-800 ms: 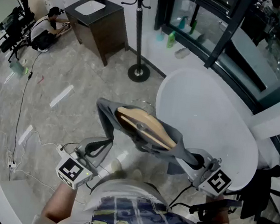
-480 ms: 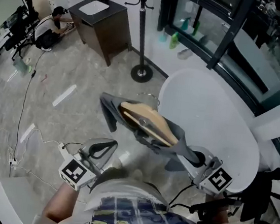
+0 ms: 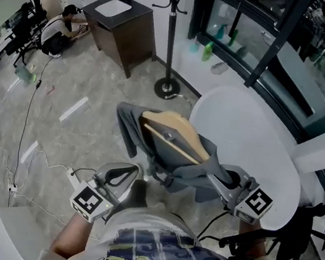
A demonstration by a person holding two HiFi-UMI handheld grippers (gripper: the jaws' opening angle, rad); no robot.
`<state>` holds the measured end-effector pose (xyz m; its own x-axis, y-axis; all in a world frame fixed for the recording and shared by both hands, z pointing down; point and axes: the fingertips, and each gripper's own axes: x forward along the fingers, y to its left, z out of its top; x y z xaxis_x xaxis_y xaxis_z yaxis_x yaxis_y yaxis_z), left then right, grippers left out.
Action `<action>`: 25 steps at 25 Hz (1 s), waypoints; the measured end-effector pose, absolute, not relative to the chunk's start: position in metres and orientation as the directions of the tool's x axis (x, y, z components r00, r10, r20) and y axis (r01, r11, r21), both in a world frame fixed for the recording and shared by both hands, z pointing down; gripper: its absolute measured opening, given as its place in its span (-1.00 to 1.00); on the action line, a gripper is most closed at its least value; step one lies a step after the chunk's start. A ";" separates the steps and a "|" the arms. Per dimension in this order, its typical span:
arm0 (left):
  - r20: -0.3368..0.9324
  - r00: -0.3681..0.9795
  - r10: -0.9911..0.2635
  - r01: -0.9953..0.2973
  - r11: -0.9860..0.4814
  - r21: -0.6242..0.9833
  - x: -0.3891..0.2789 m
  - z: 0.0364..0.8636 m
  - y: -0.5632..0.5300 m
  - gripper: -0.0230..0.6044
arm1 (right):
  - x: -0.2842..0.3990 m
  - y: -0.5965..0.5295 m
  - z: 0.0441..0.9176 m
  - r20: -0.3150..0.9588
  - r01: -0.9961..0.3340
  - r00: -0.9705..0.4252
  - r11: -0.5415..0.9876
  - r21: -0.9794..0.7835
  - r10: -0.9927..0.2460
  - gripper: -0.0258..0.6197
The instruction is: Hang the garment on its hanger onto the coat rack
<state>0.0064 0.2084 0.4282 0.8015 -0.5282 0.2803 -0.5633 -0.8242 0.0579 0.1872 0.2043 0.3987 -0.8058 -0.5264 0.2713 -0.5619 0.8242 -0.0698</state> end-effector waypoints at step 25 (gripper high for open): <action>0.209 0.860 -0.465 -0.500 -0.851 0.161 -0.095 0.433 -0.045 -0.92 | 0.104 -0.168 0.305 0.178 -0.540 -0.823 0.840 0.053 -0.540 -0.84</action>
